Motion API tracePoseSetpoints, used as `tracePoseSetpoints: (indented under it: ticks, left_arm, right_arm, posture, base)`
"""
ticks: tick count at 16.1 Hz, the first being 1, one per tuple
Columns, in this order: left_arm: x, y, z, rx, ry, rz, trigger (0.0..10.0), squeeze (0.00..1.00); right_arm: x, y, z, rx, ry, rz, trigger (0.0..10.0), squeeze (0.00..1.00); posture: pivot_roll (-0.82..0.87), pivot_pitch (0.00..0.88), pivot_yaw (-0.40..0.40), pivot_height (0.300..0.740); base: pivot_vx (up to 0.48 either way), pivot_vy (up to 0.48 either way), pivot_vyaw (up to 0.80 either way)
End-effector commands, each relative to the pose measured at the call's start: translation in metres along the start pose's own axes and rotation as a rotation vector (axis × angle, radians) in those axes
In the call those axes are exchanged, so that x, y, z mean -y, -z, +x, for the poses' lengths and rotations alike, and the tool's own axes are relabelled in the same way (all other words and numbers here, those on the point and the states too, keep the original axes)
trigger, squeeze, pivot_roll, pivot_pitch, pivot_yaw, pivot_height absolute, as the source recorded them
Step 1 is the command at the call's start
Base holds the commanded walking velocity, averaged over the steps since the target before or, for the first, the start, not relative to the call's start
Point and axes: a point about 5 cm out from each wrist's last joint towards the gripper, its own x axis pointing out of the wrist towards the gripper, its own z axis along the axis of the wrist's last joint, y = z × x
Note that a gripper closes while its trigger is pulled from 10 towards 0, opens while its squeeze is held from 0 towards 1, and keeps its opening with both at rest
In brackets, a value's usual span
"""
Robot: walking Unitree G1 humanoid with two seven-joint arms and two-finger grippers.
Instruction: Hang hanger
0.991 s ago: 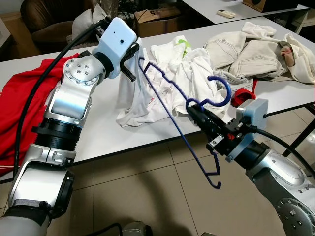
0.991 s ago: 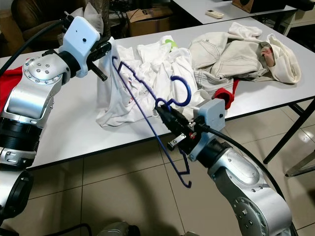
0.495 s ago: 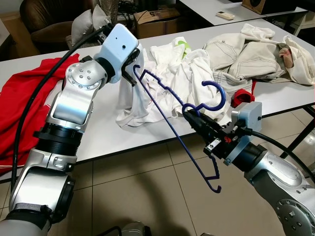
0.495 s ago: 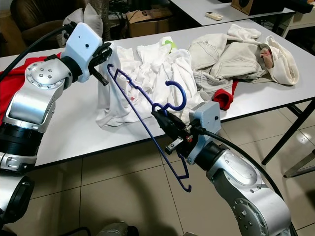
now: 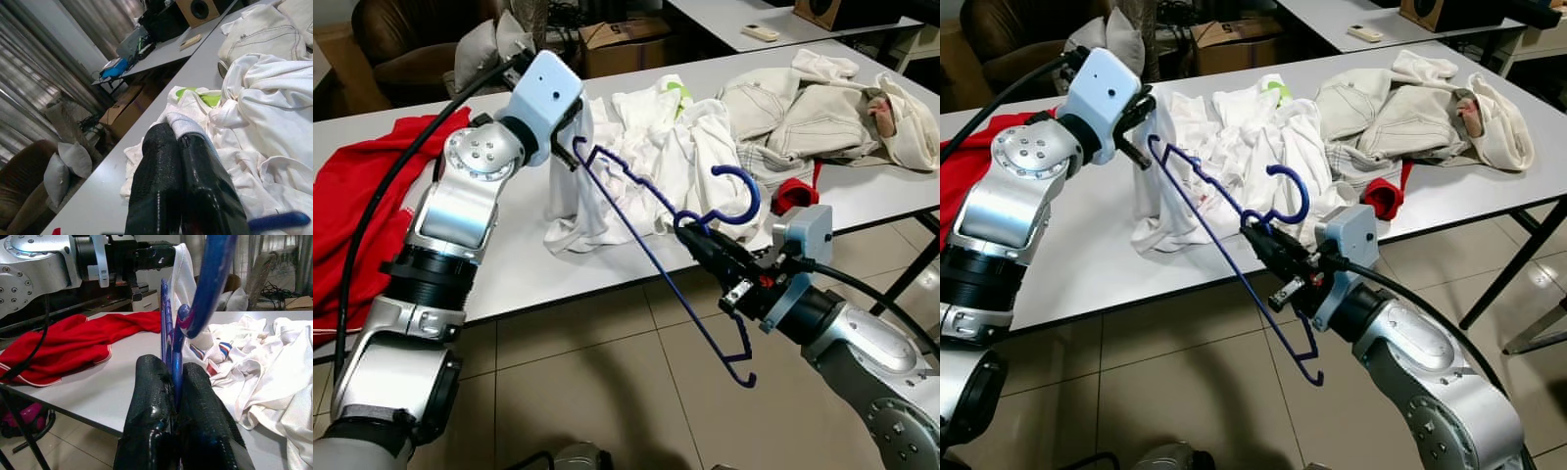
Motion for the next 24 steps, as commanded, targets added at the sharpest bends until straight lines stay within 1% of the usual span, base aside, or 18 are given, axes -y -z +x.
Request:
tracePoseSetpoints:
  ticks: [1,3,7,9,11,13,14,15,17,18,19,21,23,24]
  left_arm:
    - [0.002,-0.002,-0.002,0.001,0.019,0.016,0.0,0.00]
    - [0.009,-0.006,-0.003,0.012,0.052,0.021,0.0,0.00]
    - [0.017,-0.007,-0.006,0.006,0.075,0.030,0.0,0.00]
    - [0.018,-0.006,-0.006,-0.003,0.078,0.036,0.0,0.00]
    - [0.017,-0.004,-0.006,-0.019,0.073,0.066,0.0,0.00]
    - [0.019,-0.006,-0.007,-0.016,0.084,0.065,0.0,0.00]
    - [0.022,-0.007,-0.006,-0.012,0.096,0.060,0.0,0.00]
    - [0.022,-0.007,-0.006,-0.017,0.095,0.062,0.0,0.00]
    - [0.021,-0.007,-0.006,-0.020,0.089,0.070,0.0,0.00]
    - [0.021,-0.009,-0.006,-0.015,0.089,0.066,0.0,0.00]
    - [0.021,-0.010,-0.006,-0.012,0.092,0.064,0.0,0.00]
    - [0.022,-0.014,-0.006,0.000,0.104,0.054,0.0,0.00]
    - [0.023,-0.016,-0.006,0.006,0.113,0.051,0.0,0.00]
    - [0.023,-0.017,-0.006,0.006,0.114,0.051,0.0,0.00]
  right_arm:
    - [-0.001,0.000,0.000,-0.005,-0.007,-0.005,10.0,0.00]
    - [0.004,0.000,0.004,-0.009,0.013,-0.017,10.0,0.00]
    - [0.012,-0.002,0.011,0.004,0.074,-0.024,10.0,0.00]
    - [0.012,-0.004,0.012,0.014,0.079,-0.022,10.0,0.00]
    - [0.010,-0.005,0.013,0.022,0.081,-0.015,10.0,0.00]
    - [0.010,-0.004,0.017,0.025,0.105,0.001,10.0,0.00]
    - [0.011,-0.002,0.023,0.022,0.150,0.016,10.0,0.00]
    - [0.009,-0.002,0.027,0.022,0.161,0.031,10.0,0.00]
    - [0.007,0.003,0.030,-0.002,0.185,0.050,10.0,0.00]
    - [0.008,0.009,0.033,-0.034,0.229,0.075,10.0,0.00]
    - [0.009,0.012,0.034,-0.051,0.248,0.083,10.0,0.00]
    - [0.010,0.022,0.038,-0.123,0.277,0.095,10.0,0.00]
    - [0.011,0.027,0.043,-0.171,0.282,0.100,10.0,0.00]
    - [0.011,0.028,0.044,-0.178,0.282,0.104,10.0,0.00]
  posture:
    - [-0.07,0.000,0.080,0.740]
    - [-0.06,0.000,0.080,0.740]
    - [-0.06,0.000,0.079,0.740]
    - [-0.06,0.000,0.079,0.740]
    - [-0.06,0.000,0.080,0.740]
    - [-0.06,0.000,0.080,0.740]
    - [-0.07,0.000,0.080,0.740]
    - [-0.06,0.000,0.079,0.740]
    - [-0.07,0.000,0.078,0.740]
    - [-0.07,0.000,0.079,0.740]
    - [-0.07,0.000,0.079,0.740]
    - [-0.06,0.000,0.081,0.740]
    - [-0.06,0.000,0.084,0.740]
    - [-0.06,0.000,0.084,0.740]
  base:
    - [0.000,0.000,0.00]
    - [0.000,0.000,0.00]
    - [0.000,0.000,0.00]
    - [0.000,0.000,0.00]
    - [0.000,0.000,0.00]
    - [0.000,0.000,0.00]
    - [0.000,0.000,0.00]
    - [0.000,0.000,0.00]
    - [0.000,0.000,0.00]
    - [0.000,0.000,0.00]
    - [0.000,0.000,0.00]
    - [0.000,0.000,0.00]
    - [0.000,0.000,0.00]
    - [0.000,0.000,0.00]
